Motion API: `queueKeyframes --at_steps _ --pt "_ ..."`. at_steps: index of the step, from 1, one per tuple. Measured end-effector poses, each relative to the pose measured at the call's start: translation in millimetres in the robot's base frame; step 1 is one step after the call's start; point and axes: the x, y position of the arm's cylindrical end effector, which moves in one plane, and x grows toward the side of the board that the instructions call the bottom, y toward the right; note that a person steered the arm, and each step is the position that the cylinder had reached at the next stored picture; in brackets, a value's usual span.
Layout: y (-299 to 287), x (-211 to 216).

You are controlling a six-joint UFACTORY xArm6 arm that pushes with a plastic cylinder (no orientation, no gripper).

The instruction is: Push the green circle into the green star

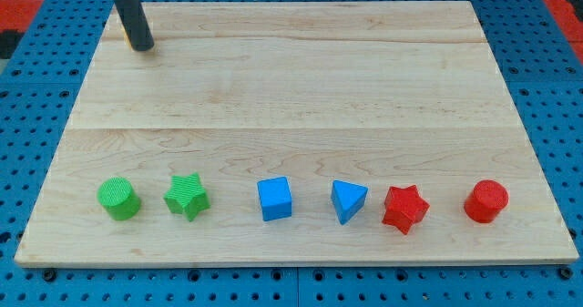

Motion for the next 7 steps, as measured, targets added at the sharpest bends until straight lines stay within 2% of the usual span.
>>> queueKeyframes --at_steps 1,2,3,4,5,6,7 --pt "-11 -25" --pt "-15 27" --pt "-53 102" --pt "-82 156" --pt "-82 160" --pt "-82 205" --pt "-54 297"
